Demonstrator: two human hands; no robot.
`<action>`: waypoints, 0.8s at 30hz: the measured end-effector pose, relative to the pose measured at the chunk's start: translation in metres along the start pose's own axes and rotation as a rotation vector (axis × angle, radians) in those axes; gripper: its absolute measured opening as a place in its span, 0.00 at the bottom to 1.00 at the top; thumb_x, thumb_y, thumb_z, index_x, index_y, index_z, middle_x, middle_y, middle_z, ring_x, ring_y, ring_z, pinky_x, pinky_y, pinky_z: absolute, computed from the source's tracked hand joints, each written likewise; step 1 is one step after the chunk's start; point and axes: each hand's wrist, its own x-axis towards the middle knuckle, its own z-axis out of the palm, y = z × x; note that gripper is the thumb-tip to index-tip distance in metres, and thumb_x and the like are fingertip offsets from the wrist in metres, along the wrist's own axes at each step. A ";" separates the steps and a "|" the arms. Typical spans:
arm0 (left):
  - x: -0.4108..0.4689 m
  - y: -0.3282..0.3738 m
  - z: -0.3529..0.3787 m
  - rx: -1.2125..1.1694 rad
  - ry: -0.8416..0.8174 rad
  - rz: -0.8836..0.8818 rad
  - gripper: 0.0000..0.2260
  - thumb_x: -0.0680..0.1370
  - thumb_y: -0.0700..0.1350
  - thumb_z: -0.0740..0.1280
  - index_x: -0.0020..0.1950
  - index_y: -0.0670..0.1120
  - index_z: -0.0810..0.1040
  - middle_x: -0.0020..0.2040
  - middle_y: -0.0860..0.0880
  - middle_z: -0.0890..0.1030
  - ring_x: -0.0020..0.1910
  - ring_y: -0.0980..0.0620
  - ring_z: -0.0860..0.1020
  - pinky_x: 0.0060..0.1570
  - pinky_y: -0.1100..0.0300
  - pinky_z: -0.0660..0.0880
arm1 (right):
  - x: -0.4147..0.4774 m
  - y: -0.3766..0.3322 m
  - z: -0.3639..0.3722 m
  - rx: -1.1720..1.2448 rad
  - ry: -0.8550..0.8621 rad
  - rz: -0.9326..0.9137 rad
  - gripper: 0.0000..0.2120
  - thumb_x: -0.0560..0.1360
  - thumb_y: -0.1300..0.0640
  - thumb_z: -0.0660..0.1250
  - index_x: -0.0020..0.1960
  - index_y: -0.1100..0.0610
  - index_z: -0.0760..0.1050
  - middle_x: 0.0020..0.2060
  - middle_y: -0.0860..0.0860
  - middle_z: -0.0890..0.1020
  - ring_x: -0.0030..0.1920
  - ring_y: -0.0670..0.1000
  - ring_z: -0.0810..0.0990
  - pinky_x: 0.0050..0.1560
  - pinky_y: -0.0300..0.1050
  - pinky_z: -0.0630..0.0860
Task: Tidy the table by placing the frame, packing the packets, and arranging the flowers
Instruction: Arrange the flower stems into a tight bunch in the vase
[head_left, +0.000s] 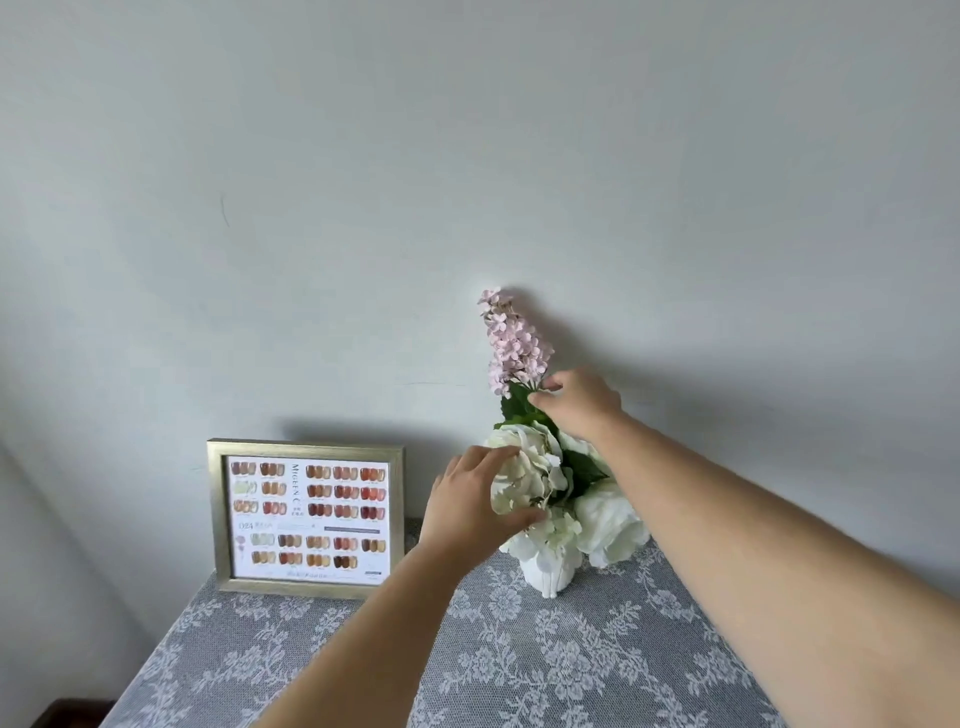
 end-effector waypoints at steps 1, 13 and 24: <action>0.001 -0.001 0.001 0.004 0.002 0.003 0.32 0.63 0.65 0.71 0.64 0.59 0.68 0.58 0.56 0.74 0.57 0.54 0.71 0.57 0.58 0.67 | 0.004 -0.003 0.003 -0.003 -0.039 0.023 0.23 0.72 0.41 0.66 0.63 0.52 0.73 0.60 0.51 0.78 0.62 0.55 0.74 0.63 0.52 0.68; 0.002 0.000 0.001 0.077 0.003 0.003 0.30 0.64 0.64 0.70 0.64 0.58 0.69 0.58 0.55 0.74 0.57 0.52 0.71 0.57 0.54 0.69 | 0.000 0.003 -0.013 0.166 -0.025 0.088 0.18 0.66 0.51 0.76 0.47 0.61 0.77 0.41 0.55 0.82 0.45 0.57 0.79 0.55 0.53 0.74; 0.004 0.004 -0.001 0.088 -0.018 -0.025 0.32 0.64 0.65 0.70 0.66 0.56 0.68 0.60 0.55 0.73 0.59 0.52 0.70 0.59 0.55 0.67 | -0.009 0.020 -0.007 -0.033 -0.011 0.079 0.10 0.68 0.56 0.71 0.36 0.57 0.70 0.34 0.51 0.77 0.43 0.55 0.78 0.53 0.49 0.71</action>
